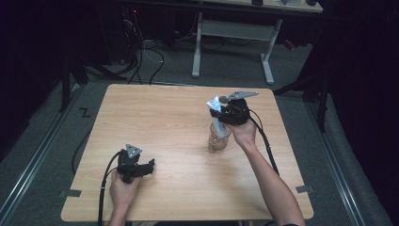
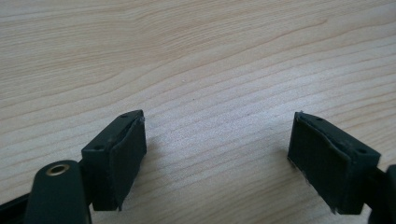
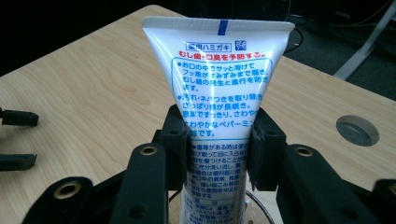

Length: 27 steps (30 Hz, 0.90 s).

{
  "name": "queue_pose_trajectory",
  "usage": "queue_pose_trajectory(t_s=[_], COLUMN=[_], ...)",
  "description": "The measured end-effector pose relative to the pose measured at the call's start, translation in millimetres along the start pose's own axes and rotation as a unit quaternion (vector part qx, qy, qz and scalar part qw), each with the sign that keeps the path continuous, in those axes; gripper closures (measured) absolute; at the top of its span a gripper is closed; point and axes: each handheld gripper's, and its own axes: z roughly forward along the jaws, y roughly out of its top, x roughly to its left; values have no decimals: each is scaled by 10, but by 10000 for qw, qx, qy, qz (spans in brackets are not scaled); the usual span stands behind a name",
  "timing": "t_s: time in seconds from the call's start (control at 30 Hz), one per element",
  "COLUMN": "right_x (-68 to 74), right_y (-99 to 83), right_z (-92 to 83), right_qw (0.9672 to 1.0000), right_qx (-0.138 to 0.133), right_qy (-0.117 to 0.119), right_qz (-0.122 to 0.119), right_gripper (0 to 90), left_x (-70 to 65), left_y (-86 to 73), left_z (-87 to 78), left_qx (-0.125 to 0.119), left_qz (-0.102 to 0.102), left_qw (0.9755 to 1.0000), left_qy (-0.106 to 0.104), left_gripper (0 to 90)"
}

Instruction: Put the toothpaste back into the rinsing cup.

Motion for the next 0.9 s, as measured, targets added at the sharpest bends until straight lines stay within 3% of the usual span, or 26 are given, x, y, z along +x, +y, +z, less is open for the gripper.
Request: queue_pose_trajectory(t_s=[0.9], right_x=[-3], right_y=[-120], right_z=[12], right_qw=[9997], right_qx=[208], right_qy=[-27], right_qz=[-79], right_gripper=[647], left_x=[-1], left_y=[0], left_z=[0], left_qx=[-4], left_qz=[-4], left_qw=[10000], left_qy=[-2], left_gripper=[192])
